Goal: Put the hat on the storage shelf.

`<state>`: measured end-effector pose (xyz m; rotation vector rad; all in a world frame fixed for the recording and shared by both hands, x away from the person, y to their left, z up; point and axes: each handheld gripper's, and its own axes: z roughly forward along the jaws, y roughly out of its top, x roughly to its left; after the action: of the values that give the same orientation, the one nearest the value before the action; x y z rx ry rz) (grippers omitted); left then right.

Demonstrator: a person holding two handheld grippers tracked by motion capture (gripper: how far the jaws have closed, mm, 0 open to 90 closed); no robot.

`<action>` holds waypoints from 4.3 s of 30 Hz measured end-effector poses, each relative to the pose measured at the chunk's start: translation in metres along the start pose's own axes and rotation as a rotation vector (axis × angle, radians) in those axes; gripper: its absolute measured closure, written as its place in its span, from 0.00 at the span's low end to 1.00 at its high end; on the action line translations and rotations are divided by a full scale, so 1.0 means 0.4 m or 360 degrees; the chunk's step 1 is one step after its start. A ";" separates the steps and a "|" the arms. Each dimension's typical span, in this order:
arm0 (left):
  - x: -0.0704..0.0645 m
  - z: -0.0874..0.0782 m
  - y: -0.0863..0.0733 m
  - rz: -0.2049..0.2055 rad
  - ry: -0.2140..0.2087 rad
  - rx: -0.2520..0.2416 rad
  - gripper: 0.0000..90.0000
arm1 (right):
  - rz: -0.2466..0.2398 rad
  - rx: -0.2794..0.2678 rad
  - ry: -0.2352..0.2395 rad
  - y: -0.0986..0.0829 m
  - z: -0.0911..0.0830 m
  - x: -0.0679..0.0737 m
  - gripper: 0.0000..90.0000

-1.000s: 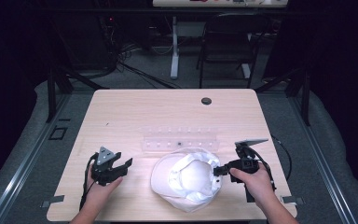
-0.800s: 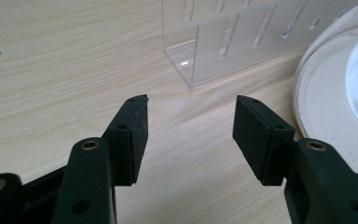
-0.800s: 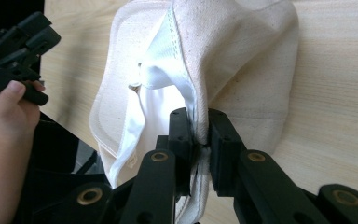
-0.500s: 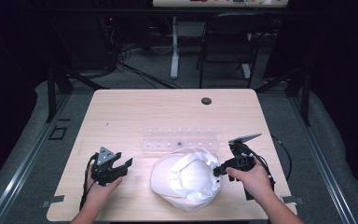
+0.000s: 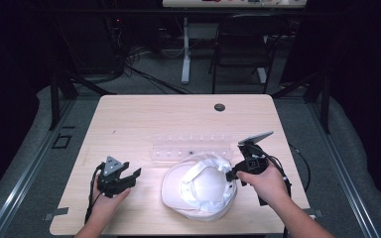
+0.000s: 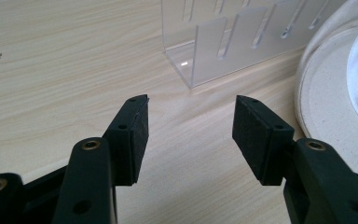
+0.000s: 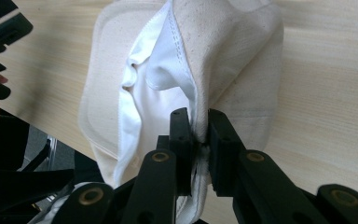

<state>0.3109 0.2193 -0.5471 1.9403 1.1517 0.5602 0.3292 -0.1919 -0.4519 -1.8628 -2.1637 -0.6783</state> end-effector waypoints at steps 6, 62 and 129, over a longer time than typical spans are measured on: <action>0.000 0.000 0.000 -0.0006 0.0001 -0.0002 0.51 | 0.0004 -0.0030 -0.0010 0.020 -0.030 0.032 0.91; -0.025 0.005 0.000 0.0041 -0.0030 -0.0002 0.51 | 0.0075 -0.0281 0.0531 0.100 -0.317 0.094 0.91; -0.078 0.009 0.025 0.0176 -0.0099 -0.0070 0.49 | 0.0391 -0.0581 0.0481 0.359 -0.253 0.169 0.91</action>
<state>0.3034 0.1879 -0.5403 1.9784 0.9896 0.5746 0.4428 -0.1657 -0.3041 -1.9899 -1.6740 -1.2711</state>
